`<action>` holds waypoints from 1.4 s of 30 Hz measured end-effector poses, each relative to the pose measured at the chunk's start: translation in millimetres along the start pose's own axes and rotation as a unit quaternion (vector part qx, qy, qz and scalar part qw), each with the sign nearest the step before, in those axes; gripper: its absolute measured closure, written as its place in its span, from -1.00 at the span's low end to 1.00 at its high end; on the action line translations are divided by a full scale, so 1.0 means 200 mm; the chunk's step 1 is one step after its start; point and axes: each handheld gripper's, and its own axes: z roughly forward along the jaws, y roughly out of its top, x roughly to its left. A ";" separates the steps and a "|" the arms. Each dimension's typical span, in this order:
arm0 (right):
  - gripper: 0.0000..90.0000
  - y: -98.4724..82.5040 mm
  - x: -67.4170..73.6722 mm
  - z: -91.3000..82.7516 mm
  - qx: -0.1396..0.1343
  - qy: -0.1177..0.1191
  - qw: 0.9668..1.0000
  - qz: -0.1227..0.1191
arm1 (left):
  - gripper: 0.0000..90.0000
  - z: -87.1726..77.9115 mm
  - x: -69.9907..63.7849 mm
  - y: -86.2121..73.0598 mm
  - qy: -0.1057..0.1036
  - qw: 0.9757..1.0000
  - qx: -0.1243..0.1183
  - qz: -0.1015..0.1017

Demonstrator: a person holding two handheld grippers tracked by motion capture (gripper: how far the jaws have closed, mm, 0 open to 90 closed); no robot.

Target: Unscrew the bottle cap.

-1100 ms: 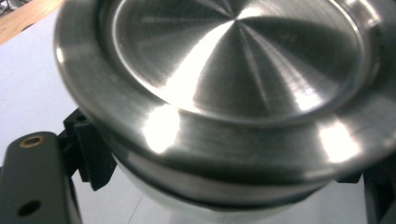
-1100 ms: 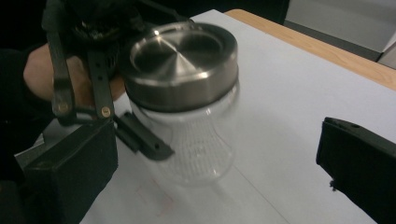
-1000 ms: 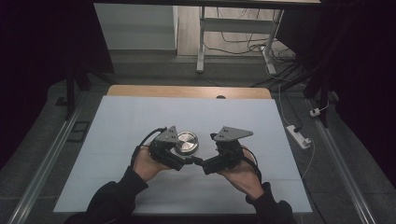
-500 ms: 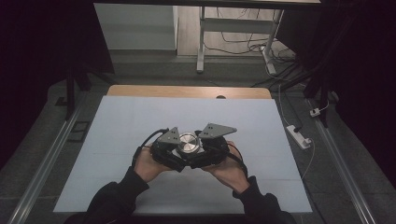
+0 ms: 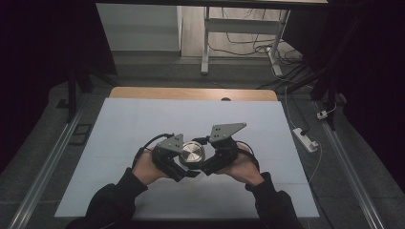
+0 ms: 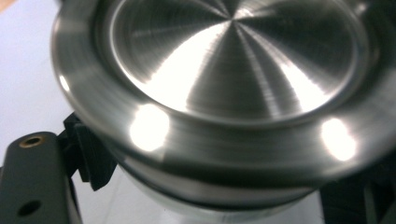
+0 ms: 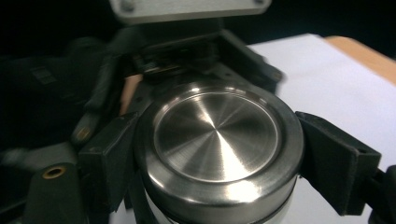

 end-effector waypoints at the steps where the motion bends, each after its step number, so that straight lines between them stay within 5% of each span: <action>1: -0.61 -0.01 -0.01 -0.01 -0.005 0.026 1.000 -0.008 | -0.65 0.00 -0.01 0.00 -0.014 1.000 -0.002 0.008; 3: -0.61 -0.02 -0.02 -0.01 -0.015 0.067 0.997 -0.015 | -0.65 0.00 -0.01 0.00 -0.032 0.999 -0.006 0.021; 6: -0.78 -0.02 -0.01 -0.01 -0.024 0.077 0.997 -0.011 | -0.65 0.00 -0.01 0.00 -0.028 0.999 -0.015 0.014; 11: -1.00 0.04 0.02 -0.07 -0.030 -0.003 0.999 0.028 | -0.65 -0.02 0.01 -0.01 0.046 0.998 -0.012 -0.031; 13: -1.00 0.06 0.04 -0.07 -0.021 -0.058 0.997 0.048 | -0.65 -0.02 0.02 -0.01 0.075 0.996 -0.013 -0.050; 16: -0.93 0.07 0.08 -0.04 0.002 -0.137 0.990 0.045 | -0.65 -0.01 0.01 0.00 0.111 0.992 -0.009 -0.064; 20: -0.84 0.07 0.13 0.03 0.006 -0.178 0.983 0.034 | -0.65 0.00 -0.01 0.01 0.127 0.989 -0.007 -0.071; 24: -0.61 0.07 0.15 0.05 0.001 -0.200 0.980 0.021 | -0.65 0.00 -0.02 0.03 0.115 0.991 -0.008 -0.062; 29: -0.59 0.06 0.13 0.04 -0.002 -0.160 0.987 0.022 | -0.65 -0.01 -0.02 0.03 0.082 0.996 -0.004 -0.039; 35: -0.59 0.05 0.08 -0.01 0.000 -0.050 0.999 0.011 | -0.65 -0.02 -0.02 0.02 0.006 1.000 -0.005 -0.002; 38: -0.59 0.04 0.07 -0.02 0.000 0.009 1.000 -0.005 | -0.65 -0.02 -0.04 0.03 -0.035 0.999 -0.004 0.026; 42: -0.60 0.00 0.05 -0.04 -0.007 0.095 0.995 -0.029 | -0.65 0.00 -0.07 0.03 -0.079 0.995 -0.007 0.053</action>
